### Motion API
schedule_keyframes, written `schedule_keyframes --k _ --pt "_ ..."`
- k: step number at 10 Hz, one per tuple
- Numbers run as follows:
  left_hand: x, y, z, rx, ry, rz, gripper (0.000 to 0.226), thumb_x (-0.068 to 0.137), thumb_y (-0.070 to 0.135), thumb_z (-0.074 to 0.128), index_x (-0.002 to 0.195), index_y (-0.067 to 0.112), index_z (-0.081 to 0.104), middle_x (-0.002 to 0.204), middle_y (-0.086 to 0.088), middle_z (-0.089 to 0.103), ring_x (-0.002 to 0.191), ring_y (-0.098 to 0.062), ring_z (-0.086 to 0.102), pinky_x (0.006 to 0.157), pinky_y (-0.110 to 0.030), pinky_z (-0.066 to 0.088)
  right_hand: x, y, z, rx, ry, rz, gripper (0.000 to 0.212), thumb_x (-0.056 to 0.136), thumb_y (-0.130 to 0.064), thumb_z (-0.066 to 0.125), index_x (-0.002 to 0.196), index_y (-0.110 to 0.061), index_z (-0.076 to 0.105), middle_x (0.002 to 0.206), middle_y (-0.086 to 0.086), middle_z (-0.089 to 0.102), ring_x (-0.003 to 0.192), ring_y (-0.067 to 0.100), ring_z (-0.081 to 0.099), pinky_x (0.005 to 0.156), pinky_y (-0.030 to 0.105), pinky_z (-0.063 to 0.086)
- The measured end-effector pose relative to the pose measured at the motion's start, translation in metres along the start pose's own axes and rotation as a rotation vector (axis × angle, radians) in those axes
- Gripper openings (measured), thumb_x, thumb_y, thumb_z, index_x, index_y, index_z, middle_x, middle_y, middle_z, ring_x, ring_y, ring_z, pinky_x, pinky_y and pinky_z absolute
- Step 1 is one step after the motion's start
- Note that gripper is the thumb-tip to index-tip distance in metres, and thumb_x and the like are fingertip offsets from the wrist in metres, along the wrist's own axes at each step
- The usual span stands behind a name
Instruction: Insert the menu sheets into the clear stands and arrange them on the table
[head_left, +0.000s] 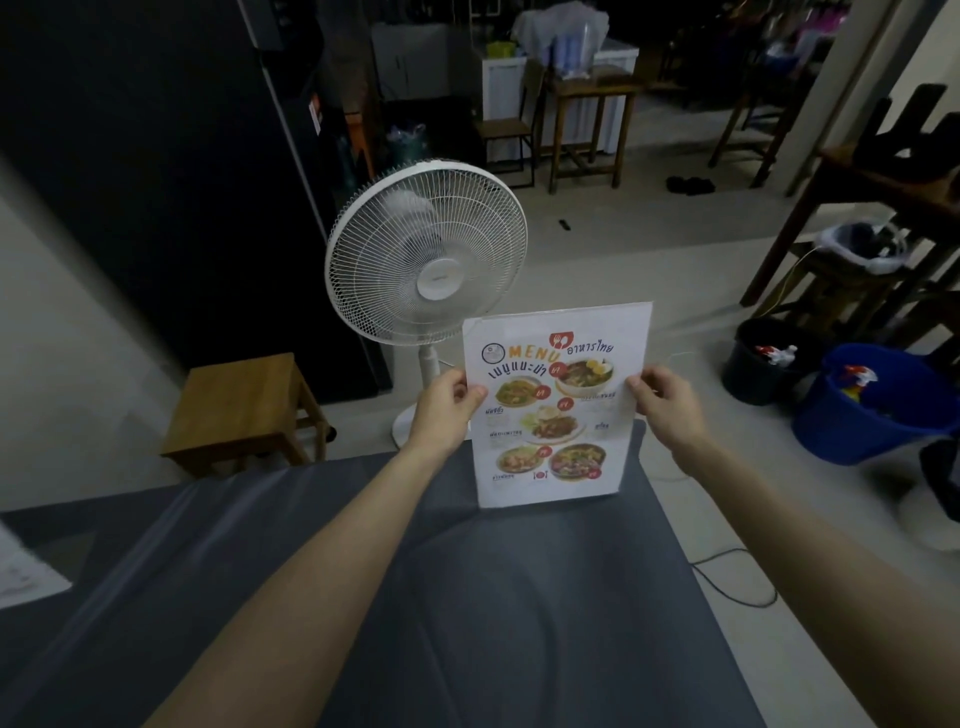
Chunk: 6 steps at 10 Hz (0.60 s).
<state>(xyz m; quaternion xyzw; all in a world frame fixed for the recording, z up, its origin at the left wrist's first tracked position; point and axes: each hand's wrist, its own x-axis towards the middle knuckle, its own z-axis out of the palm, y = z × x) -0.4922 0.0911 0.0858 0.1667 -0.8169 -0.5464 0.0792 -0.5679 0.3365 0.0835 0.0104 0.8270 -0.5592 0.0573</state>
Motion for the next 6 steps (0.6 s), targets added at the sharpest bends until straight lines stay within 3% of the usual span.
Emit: schedule_keyframes --k 3,6 --pt "-0.002 0.0 -0.003 -0.024 -0.049 0.006 0.02 0.094 0.017 0.058 0.109 0.004 0.062 0.108 -0.011 0.07 0.1 -0.026 0.067 0.086 -0.043 0.057 -0.002 0.0 -0.001 0.028 0.009 0.006 0.023 0.096 -0.015 0.05 0.109 0.001 0.06 0.115 0.019 0.065 0.106 0.037 0.062 0.093 0.055 0.051" --pt "-0.015 0.002 -0.01 0.081 -0.101 -0.02 0.028 0.093 0.019 0.06 0.117 0.004 0.06 0.109 -0.01 0.067 0.104 -0.026 0.064 0.089 -0.039 0.054 -0.017 0.005 -0.009 -0.085 0.003 -0.014 0.037 0.094 -0.025 0.054 0.125 -0.004 0.058 0.124 0.013 0.063 0.105 0.024 0.061 0.092 0.04 0.052"
